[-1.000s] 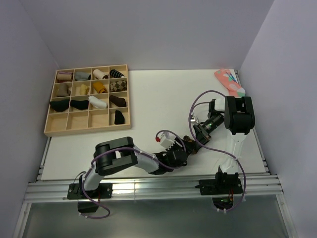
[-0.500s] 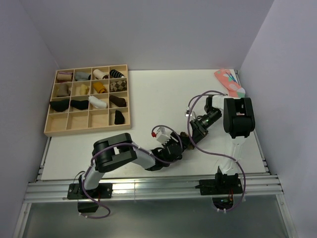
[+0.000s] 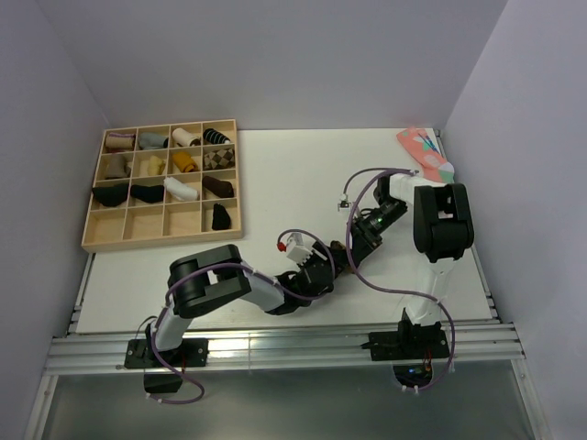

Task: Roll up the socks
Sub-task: Pick up the sock at the center of the board.

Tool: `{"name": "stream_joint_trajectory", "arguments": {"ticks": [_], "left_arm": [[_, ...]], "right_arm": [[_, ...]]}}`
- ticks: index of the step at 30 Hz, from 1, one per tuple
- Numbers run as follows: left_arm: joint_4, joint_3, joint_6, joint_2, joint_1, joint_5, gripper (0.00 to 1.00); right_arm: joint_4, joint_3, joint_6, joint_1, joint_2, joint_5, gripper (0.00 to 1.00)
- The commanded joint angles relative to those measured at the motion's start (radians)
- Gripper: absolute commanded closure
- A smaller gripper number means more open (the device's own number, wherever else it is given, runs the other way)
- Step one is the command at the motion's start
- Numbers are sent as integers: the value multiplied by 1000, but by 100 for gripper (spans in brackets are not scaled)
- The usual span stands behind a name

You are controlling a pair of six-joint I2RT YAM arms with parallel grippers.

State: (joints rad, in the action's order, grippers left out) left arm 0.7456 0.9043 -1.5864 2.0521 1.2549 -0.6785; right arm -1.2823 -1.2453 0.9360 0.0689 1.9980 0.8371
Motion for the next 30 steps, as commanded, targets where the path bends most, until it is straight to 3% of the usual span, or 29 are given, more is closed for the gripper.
{"name": "stream_joint_trajectory", "arguments": {"ticks": [1, 30], "left_arm": [[-26, -7, 23, -12, -9, 30, 36], [31, -48, -47, -7, -23, 69, 36]], "right_arm": [[-164, -8, -25, 38, -79, 120, 71], [-164, 41, -68, 135, -208, 178, 71]]}}
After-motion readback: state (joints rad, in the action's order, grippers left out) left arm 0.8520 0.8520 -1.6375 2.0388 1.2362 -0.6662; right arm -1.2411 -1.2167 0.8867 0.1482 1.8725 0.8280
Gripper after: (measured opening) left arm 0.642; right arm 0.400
